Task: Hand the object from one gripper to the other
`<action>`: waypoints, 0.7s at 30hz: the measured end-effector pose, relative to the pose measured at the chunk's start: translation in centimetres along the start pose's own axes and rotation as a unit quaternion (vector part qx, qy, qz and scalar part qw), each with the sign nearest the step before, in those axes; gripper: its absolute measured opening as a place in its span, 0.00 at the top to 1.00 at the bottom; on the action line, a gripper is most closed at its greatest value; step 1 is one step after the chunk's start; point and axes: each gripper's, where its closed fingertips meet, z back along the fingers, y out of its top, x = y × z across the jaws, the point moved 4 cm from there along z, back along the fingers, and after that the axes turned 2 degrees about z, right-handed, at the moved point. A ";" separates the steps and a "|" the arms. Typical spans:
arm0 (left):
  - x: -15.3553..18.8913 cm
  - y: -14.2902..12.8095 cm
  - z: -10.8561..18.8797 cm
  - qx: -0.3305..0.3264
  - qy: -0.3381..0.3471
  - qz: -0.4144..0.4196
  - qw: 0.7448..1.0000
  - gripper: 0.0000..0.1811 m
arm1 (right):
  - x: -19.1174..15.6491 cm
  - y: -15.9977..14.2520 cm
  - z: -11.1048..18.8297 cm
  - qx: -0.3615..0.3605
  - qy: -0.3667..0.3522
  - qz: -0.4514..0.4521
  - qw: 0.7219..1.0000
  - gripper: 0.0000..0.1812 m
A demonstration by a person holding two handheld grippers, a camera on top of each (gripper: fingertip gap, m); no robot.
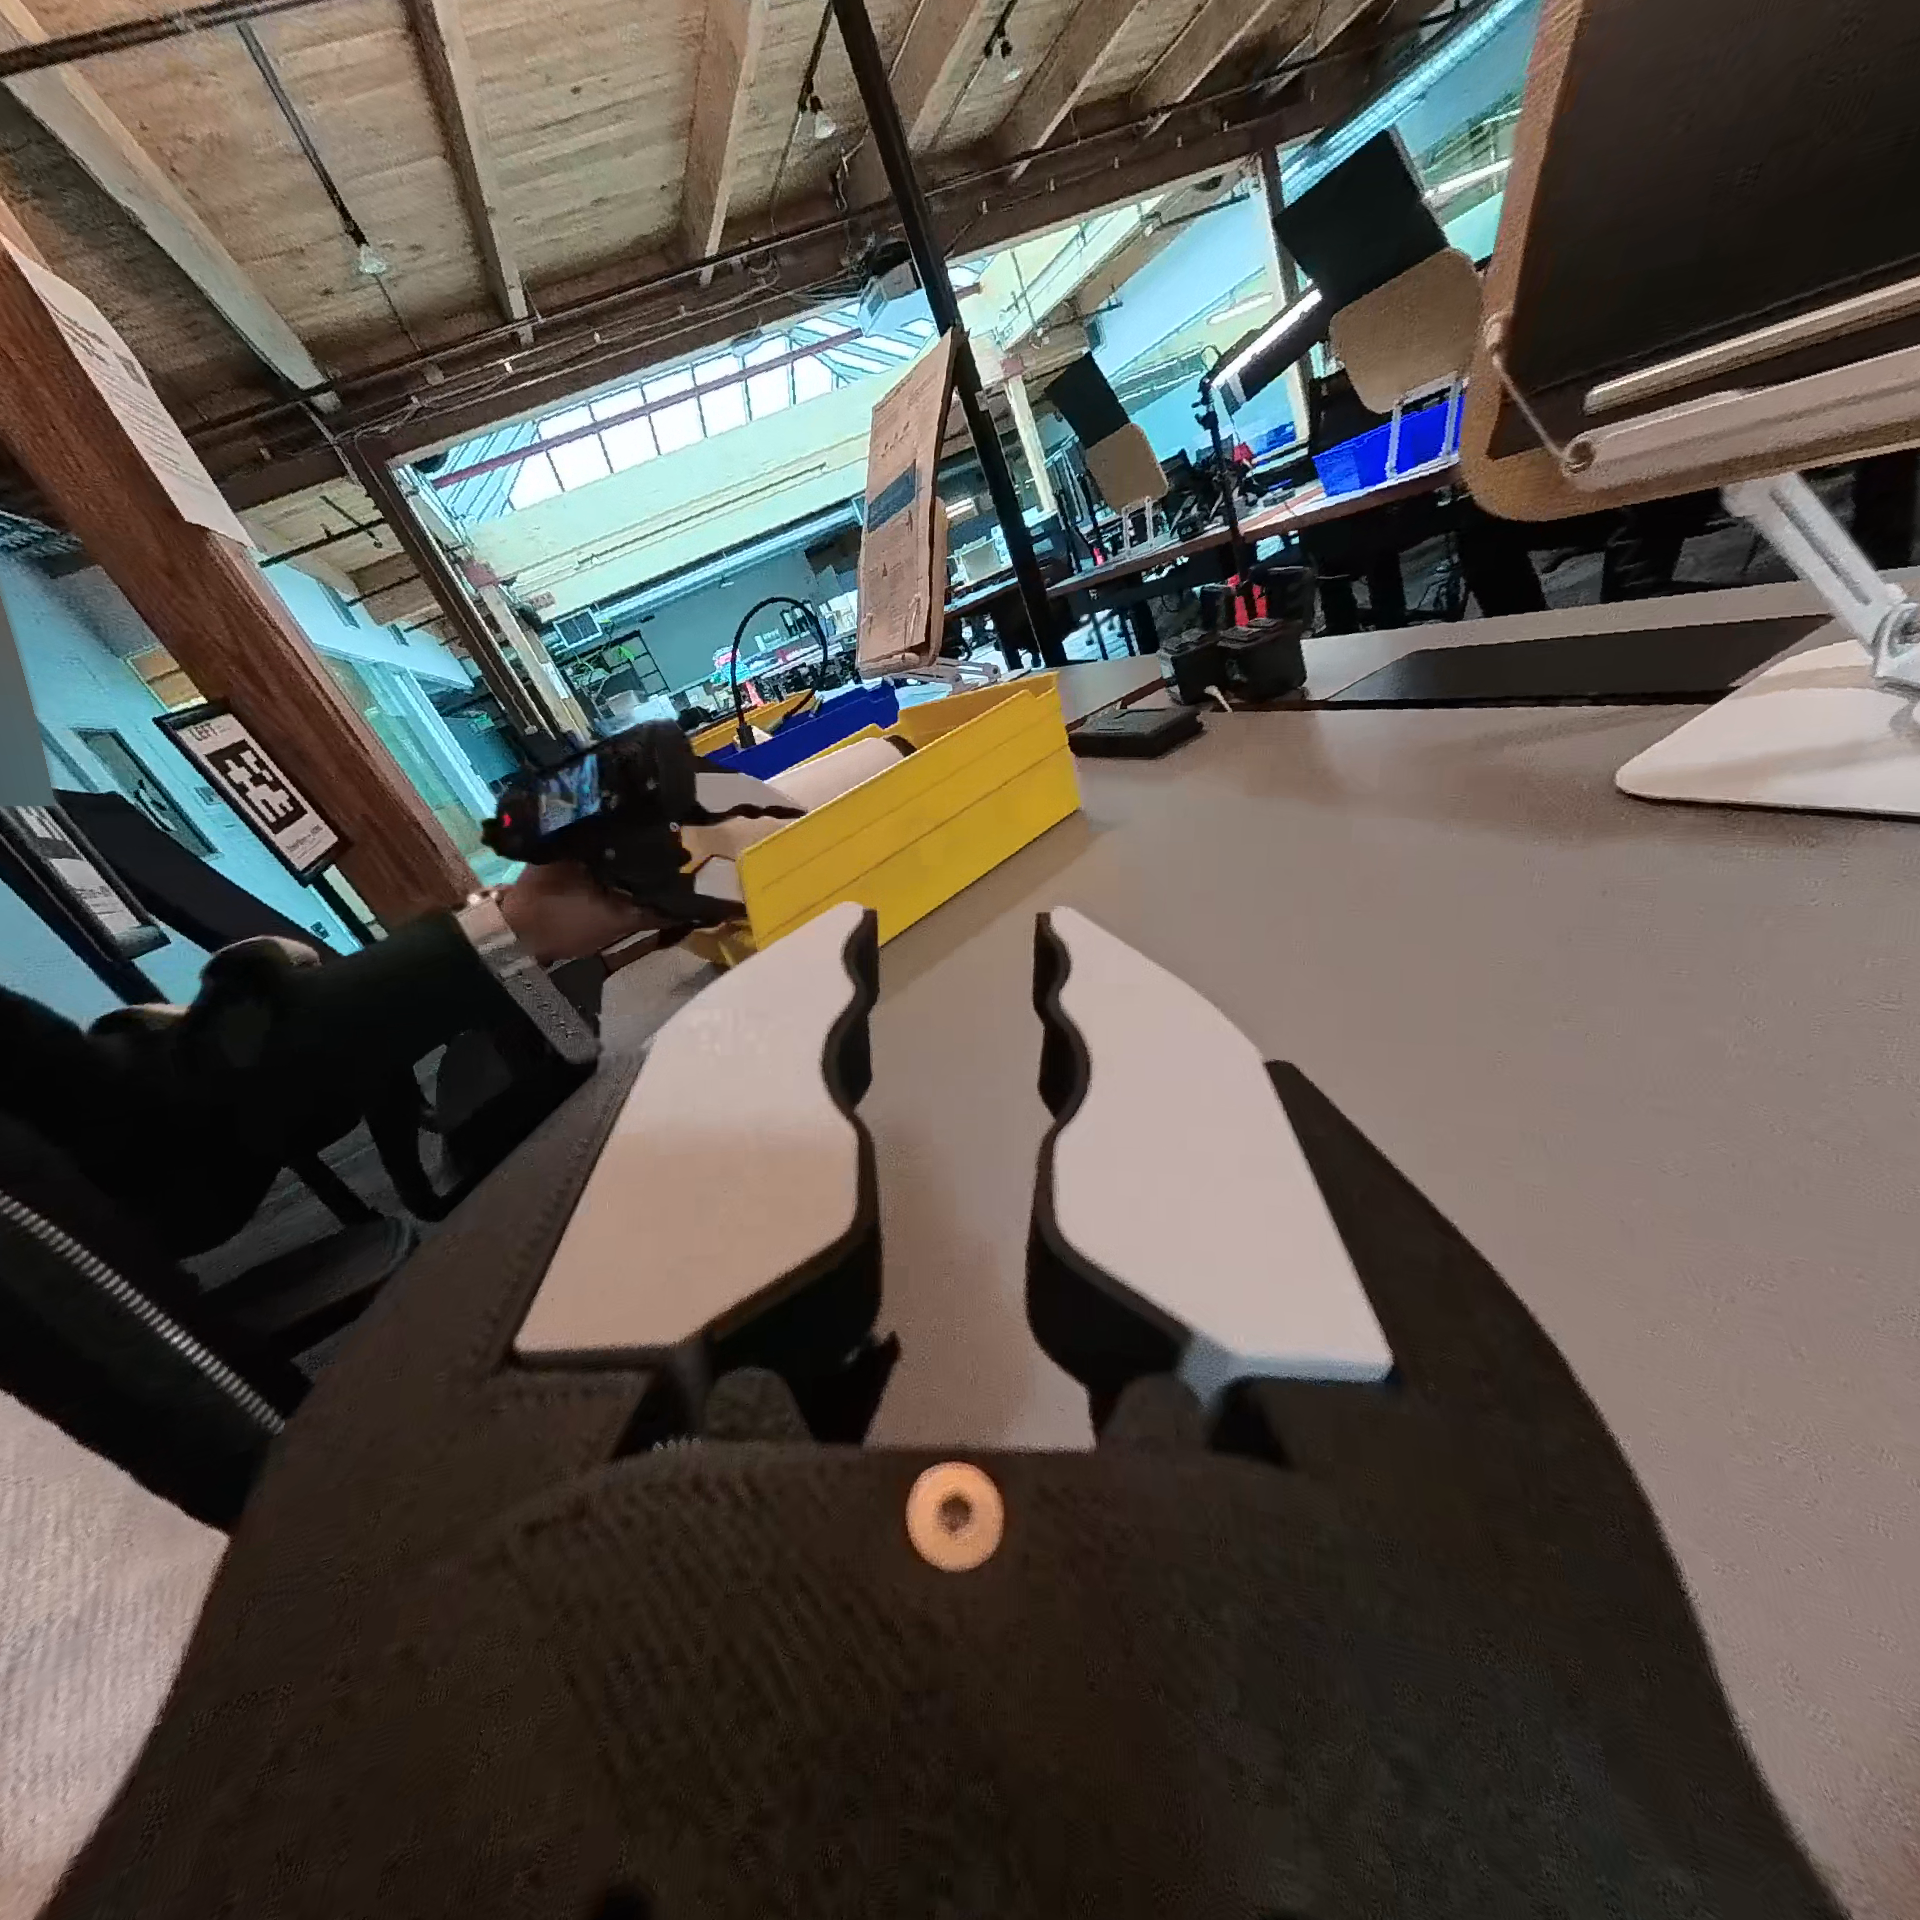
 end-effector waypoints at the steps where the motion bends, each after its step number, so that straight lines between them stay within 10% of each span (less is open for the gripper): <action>1: -0.1 0.1 -0.3 -0.007 -0.002 0.020 1.000 0.69 | 0.1 0.0 0.1 0.002 -0.002 -0.002 1.000 0.84; 7: -0.9 0.7 -1.9 -0.032 0.030 0.062 0.997 0.93 | 0.7 -0.6 -0.1 -0.001 0.002 -0.033 0.999 0.84; 15: -7.6 0.4 4.0 0.067 0.114 0.186 0.974 0.96 | 0.6 -0.9 0.1 0.001 0.000 -0.039 0.999 0.84; 21: -8.2 -0.1 5.4 0.113 0.043 0.313 0.942 0.97 | 0.3 -0.4 0.5 0.028 0.017 -0.104 0.994 0.84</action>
